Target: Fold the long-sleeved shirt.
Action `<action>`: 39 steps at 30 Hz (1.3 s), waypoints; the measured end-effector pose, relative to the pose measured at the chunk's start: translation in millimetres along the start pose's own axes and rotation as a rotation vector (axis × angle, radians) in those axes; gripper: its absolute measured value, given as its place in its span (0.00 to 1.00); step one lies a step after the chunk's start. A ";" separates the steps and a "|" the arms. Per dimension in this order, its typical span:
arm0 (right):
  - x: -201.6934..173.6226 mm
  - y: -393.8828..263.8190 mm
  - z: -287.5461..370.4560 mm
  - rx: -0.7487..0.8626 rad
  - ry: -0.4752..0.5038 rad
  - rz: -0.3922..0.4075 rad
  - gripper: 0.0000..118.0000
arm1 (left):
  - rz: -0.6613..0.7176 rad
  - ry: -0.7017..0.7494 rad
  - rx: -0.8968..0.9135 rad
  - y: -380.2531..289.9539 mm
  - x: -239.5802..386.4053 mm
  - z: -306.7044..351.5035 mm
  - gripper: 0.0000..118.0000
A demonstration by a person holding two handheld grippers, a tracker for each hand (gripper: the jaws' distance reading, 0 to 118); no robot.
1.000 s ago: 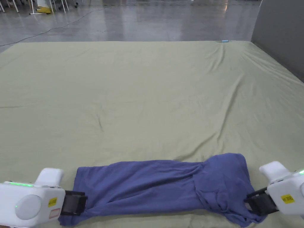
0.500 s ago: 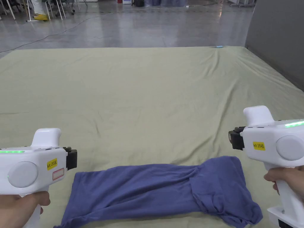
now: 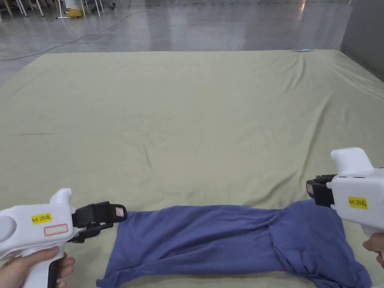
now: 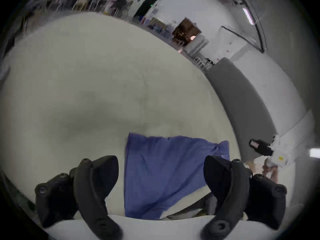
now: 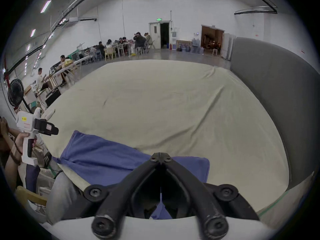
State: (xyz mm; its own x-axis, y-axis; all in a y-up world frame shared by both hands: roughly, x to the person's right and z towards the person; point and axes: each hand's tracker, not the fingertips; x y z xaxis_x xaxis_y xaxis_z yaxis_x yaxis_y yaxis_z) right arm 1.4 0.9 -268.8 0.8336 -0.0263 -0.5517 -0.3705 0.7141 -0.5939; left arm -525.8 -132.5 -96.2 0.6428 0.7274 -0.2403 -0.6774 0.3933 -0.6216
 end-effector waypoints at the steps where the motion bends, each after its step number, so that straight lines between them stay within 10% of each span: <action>1: -1.1 -0.8 -2.0 -0.008 0.002 0.001 0.00 | 0.053 -0.044 -0.022 -2.5 -13.9 -5.3 0.85; 12: -12.0 3.6 -7.9 -0.015 -0.008 -0.006 0.00 | 0.235 -0.352 -0.073 -28.1 -29.7 -72.3 0.88; 20: -3.3 2.0 -25.9 -0.028 -0.038 -0.039 0.00 | 0.100 -0.276 -0.165 -10.7 9.8 -121.4 0.86; 21: -1.8 1.7 -25.7 -0.027 -0.039 -0.044 0.00 | 0.067 -0.218 -0.161 -8.4 11.4 -120.5 0.73; 23: 1.2 0.4 -23.7 -0.032 -0.038 -0.045 0.00 | -0.030 -0.066 -0.148 -14.2 16.9 -117.3 0.00; 39: 5.0 -1.2 -15.9 -0.032 -0.035 -0.037 0.00 | 0.028 0.042 0.023 44.3 -37.8 22.0 0.00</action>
State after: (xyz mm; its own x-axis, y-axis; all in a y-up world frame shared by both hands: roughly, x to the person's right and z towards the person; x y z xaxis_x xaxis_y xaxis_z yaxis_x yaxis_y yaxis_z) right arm -0.4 -11.2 -280.2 0.8606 -0.0277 -0.5085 -0.3516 0.6901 -0.6326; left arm -588.0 -130.3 -98.2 0.6374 0.7143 -0.2889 -0.7034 0.3864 -0.5967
